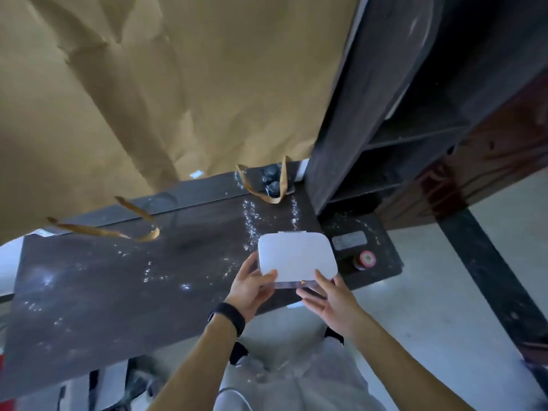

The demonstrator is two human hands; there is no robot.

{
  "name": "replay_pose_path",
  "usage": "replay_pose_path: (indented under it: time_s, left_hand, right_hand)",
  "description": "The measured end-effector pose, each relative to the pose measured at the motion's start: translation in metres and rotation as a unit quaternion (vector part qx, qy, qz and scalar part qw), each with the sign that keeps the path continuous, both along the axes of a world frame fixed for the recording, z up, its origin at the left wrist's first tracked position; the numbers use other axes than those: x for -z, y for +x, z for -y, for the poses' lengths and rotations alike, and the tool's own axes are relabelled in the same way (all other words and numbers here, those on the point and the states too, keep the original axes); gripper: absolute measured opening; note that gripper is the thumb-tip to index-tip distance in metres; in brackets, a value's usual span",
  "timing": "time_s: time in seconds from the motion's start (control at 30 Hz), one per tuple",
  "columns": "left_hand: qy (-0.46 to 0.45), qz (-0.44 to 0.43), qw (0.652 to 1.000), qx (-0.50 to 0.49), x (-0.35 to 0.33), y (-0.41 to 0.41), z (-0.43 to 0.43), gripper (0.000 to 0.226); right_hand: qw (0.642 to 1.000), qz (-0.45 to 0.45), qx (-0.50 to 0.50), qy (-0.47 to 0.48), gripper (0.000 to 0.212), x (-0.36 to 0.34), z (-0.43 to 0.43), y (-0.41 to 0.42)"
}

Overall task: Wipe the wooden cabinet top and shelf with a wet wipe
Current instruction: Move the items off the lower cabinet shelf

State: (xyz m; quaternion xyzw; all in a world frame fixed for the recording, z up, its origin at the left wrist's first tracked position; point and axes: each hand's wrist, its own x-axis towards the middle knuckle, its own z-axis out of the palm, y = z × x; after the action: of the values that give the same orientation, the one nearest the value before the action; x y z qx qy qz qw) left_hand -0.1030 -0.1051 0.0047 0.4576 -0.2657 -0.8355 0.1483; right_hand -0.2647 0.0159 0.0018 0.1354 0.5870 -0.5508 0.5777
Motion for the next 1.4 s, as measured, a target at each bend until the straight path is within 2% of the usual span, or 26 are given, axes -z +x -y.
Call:
replay_pose_path:
  time_s: [0.1,0.2,0.27,0.33,0.37,0.43,0.5,0.57,0.67,0.7,0.77,0.83,0.9,0.97,1.07,1.2,1.33,1.4]
  left_hand:
    - [-0.013,0.024,0.999,0.040,-0.002,-0.059,-0.018,0.065]
    - [-0.062,0.042,0.992,0.098,-0.006,-0.115,-0.033,0.068]
    - [-0.140,0.047,0.978,0.150,-0.015,-0.148,-0.044,0.062]
    - [-0.266,0.086,0.939,0.202,-0.020,-0.174,-0.049,0.061]
    - [-0.346,0.141,0.903,0.213,-0.021,-0.187,-0.047,0.064]
    - [-0.496,0.299,0.794,0.187,-0.031,-0.202,-0.038,0.075]
    - [-0.632,0.399,0.657,0.098,-0.054,-0.220,-0.027,0.079]
    - [-0.731,0.444,0.517,0.037,-0.079,-0.233,-0.009,0.082]
    - [-0.806,0.494,0.325,0.019,-0.106,-0.244,0.023,0.080]
    - [-0.814,0.511,0.276,0.026,-0.112,-0.246,0.031,0.080]
    - [-0.818,0.531,0.217,0.037,-0.118,-0.244,0.041,0.083]
    - [-0.818,0.541,0.191,0.036,-0.118,-0.242,0.042,0.090]
    - [-0.816,0.547,0.185,0.029,-0.117,-0.244,0.040,0.096]
    - [-0.811,0.555,0.186,0.025,-0.116,-0.248,0.037,0.101]
    - [-0.803,0.562,0.196,0.016,-0.116,-0.252,0.035,0.105]
    - [-0.803,0.557,0.208,0.022,-0.118,-0.255,0.032,0.104]
    - [-0.795,0.565,0.216,0.038,-0.120,-0.255,0.032,0.104]
    - [-0.790,0.572,0.215,0.045,-0.120,-0.253,0.033,0.105]
  right_hand:
    - [0.996,-0.063,0.057,0.018,0.050,0.004,-0.024,-0.037]
    - [0.994,-0.075,0.075,0.011,0.054,0.004,-0.047,-0.088]
    - [0.995,-0.078,0.053,0.014,0.055,0.002,-0.061,-0.124]
    - [0.996,-0.054,0.067,-0.002,0.051,0.004,-0.067,-0.160]
    - [0.996,-0.023,0.090,-0.014,0.050,0.006,-0.066,-0.180]
    - [0.992,-0.009,0.124,-0.029,0.049,0.009,-0.058,-0.213]
    - [0.991,-0.018,0.117,-0.059,0.046,0.007,-0.042,-0.251]
    - [0.993,-0.030,0.081,-0.086,0.047,0.003,-0.020,-0.278]
    - [0.993,-0.040,0.041,-0.101,0.051,-0.004,0.022,-0.304]
    - [0.993,-0.045,0.037,-0.100,0.050,-0.007,0.037,-0.308]
    - [0.993,-0.067,0.021,-0.092,0.047,-0.012,0.068,-0.307]
    - [0.993,-0.092,0.009,-0.076,0.052,-0.015,0.094,-0.303]
    - [0.992,-0.105,0.006,-0.068,0.060,-0.016,0.111,-0.299]
    - [0.991,-0.117,-0.013,-0.068,0.065,-0.014,0.115,-0.296]
    - [0.984,-0.145,-0.070,-0.074,0.061,-0.007,0.113,-0.295]
    - [0.966,-0.222,-0.132,-0.025,0.060,-0.001,0.114,-0.300]
    - [0.955,-0.247,-0.165,-0.014,0.058,0.010,0.116,-0.306]
    - [0.942,-0.280,-0.185,0.013,0.064,0.014,0.116,-0.304]
